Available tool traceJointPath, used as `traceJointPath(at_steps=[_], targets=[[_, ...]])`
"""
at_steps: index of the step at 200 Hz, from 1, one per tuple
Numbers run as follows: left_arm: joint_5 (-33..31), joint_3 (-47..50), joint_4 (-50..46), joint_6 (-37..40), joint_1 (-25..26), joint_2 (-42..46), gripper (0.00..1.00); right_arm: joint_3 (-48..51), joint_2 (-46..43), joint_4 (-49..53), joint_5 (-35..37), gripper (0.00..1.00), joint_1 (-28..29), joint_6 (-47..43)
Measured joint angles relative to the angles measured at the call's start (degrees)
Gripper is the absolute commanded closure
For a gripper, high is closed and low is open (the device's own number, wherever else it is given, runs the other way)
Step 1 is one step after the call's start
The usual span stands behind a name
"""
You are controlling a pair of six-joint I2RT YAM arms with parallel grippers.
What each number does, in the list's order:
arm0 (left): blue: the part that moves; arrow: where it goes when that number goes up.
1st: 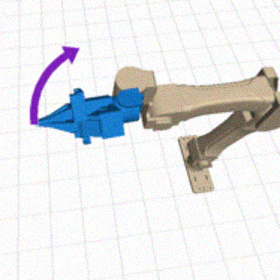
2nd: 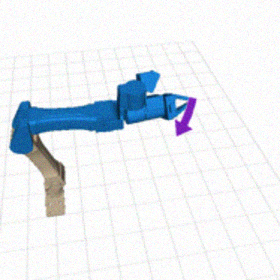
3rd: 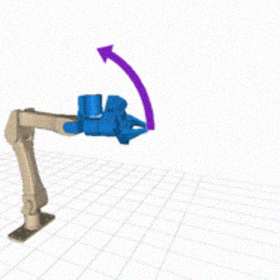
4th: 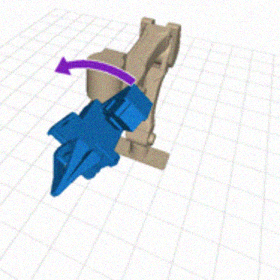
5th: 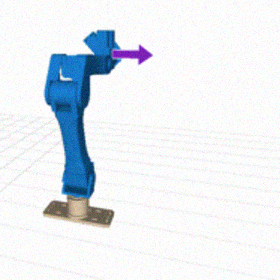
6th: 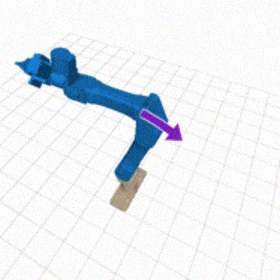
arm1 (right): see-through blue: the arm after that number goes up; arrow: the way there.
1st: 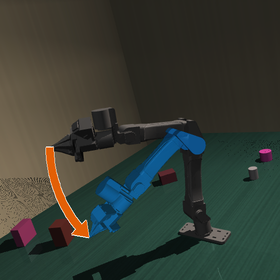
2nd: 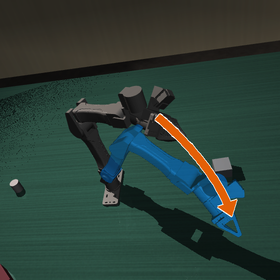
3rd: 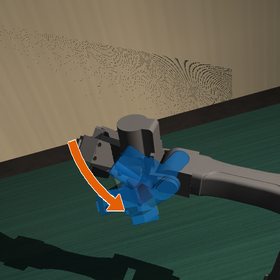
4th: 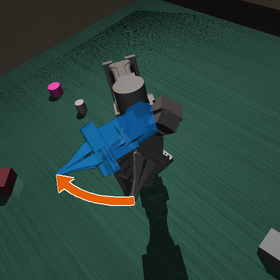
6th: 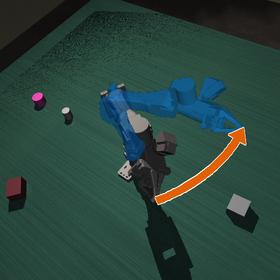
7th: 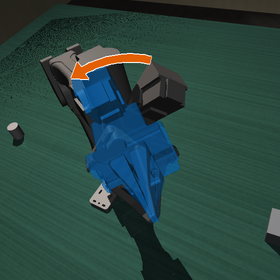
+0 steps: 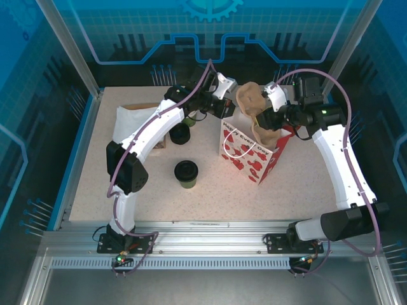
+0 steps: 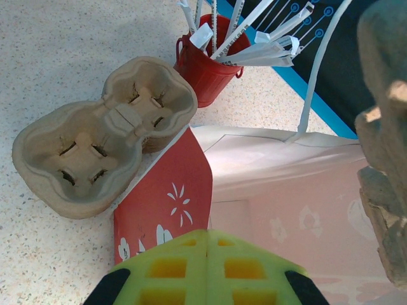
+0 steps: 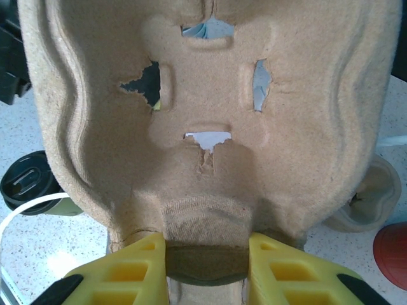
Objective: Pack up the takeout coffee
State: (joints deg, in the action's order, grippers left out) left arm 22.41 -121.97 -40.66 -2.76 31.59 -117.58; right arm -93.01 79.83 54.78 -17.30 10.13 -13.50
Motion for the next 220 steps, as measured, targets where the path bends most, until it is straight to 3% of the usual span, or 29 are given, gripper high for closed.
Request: traceJointPath(at_steps=[220], targets=[[1.5,0.7,0.1,0.3,-0.9,0.2,1.00,0.0,0.1,9.7,8.0,0.70,4.7,-0.9]])
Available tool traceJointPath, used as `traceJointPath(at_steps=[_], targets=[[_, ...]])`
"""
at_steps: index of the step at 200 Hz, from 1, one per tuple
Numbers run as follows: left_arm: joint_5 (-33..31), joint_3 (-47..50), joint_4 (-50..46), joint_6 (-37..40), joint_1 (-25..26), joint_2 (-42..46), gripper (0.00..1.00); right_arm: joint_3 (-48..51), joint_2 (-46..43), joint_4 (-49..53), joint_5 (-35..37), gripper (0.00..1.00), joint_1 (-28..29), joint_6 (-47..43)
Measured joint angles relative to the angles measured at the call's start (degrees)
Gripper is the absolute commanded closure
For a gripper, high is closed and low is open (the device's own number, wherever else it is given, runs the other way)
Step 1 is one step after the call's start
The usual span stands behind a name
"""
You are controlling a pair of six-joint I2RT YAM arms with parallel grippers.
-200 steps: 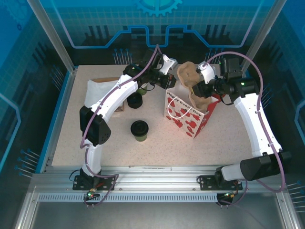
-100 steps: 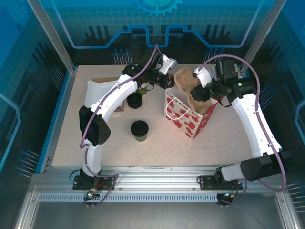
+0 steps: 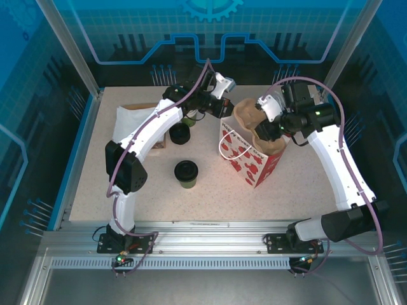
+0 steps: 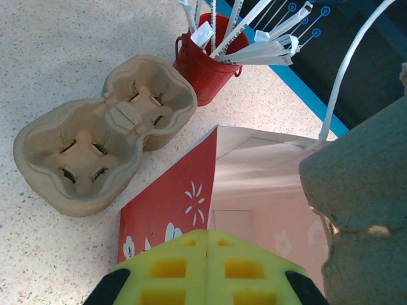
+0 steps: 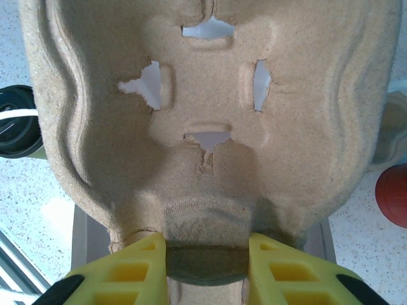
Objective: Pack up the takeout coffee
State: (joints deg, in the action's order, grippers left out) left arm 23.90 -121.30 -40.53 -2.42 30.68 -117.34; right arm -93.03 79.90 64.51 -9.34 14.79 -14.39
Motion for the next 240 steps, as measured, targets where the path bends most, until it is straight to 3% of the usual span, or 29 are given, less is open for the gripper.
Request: traceJointPath(at_steps=[72,240], targets=[[0.4,0.4,0.2,0.0,-0.1,0.1,0.98,-1.0,1.5,2.2,1.4,0.70,2.4,0.2],[0.6,1.6,0.5,-0.1,-0.8,0.7,0.80,-4.1,5.4,6.4,6.4,0.71,3.7,0.9]])
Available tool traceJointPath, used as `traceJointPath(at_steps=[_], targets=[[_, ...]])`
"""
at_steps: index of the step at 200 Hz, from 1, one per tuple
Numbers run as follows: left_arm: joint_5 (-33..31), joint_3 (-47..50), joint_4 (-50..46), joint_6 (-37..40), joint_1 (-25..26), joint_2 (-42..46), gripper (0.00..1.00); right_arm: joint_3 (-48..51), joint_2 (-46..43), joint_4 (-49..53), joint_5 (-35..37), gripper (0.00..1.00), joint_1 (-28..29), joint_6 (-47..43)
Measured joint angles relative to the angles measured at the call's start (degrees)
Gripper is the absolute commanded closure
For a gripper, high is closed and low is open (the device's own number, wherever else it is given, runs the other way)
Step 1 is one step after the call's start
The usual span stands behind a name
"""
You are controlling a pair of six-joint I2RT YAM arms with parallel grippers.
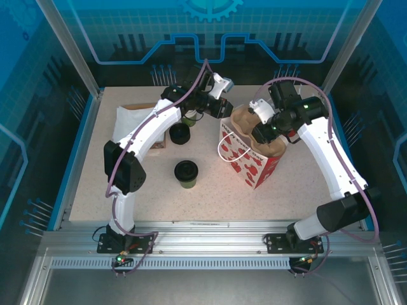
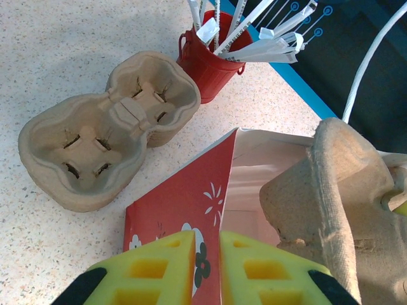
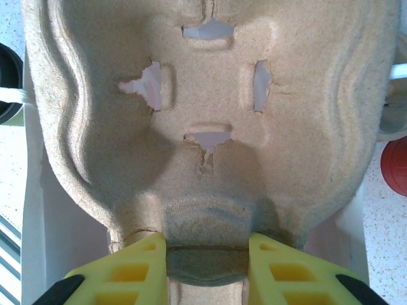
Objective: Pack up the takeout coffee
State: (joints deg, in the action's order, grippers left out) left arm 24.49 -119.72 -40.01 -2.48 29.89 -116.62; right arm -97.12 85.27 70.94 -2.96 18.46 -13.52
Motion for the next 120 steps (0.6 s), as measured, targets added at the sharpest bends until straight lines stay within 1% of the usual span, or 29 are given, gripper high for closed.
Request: traceJointPath(at_steps=[69,120], targets=[[0.0,0.0,0.0,-0.2,-0.7,0.4,0.76,-0.8,0.7,1.1,1.0,0.71,0.0,0.0],[0.0,0.0,0.1,-0.2,-1.2,0.8,0.74,-1.4,2.2,3.1,1.9,0.71,1.4,0.0]])
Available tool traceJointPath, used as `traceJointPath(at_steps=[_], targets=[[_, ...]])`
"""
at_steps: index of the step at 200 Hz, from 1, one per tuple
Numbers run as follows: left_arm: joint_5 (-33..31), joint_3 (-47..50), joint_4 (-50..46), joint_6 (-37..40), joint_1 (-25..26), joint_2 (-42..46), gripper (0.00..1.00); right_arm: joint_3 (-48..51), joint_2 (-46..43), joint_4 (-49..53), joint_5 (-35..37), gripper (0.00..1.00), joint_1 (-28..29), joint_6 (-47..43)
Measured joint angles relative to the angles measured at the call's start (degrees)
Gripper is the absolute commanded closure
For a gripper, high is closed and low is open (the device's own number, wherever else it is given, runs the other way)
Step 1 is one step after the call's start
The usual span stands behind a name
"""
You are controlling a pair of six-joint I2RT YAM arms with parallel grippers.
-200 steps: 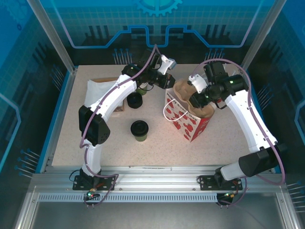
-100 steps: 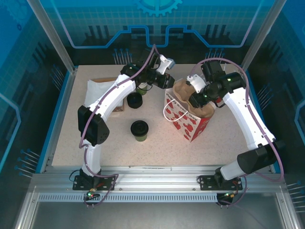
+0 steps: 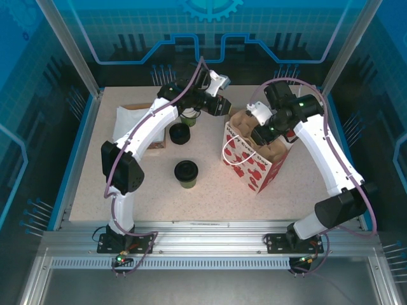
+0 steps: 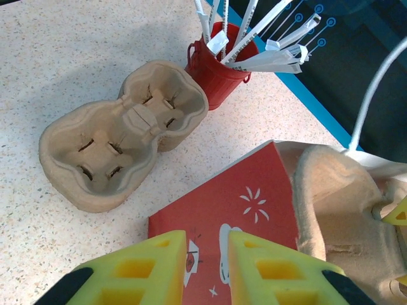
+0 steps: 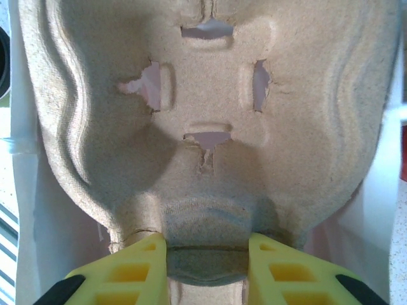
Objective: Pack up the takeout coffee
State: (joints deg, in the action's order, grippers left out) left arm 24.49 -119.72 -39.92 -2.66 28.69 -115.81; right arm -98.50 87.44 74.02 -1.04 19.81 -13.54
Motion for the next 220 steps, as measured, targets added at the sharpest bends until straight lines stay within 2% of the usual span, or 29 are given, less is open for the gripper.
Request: traceJointPath(at_steps=[58,99,132,171,220], targets=[[0.0,0.7,0.2,0.0,-0.1,0.4,0.69,-0.9,0.9,1.0,1.2,0.71,0.5,0.0],[0.1,5.2,0.8,-0.2,-0.1,4.4,0.57,-0.9,0.9,1.0,1.5,0.71,0.5,0.2],[2.6,10.0,1.5,-0.2,-0.1,9.6,0.47,-0.9,0.9,1.0,1.5,0.71,0.5,0.2],[4.6,10.6,0.7,0.2,-0.1,10.6,0.48,-0.9,0.9,1.0,1.5,0.71,0.5,0.2],[5.8,10.5,-1.9,1.6,-0.1,9.8,0.55,-0.9,0.9,1.0,1.4,0.71,0.5,0.2]])
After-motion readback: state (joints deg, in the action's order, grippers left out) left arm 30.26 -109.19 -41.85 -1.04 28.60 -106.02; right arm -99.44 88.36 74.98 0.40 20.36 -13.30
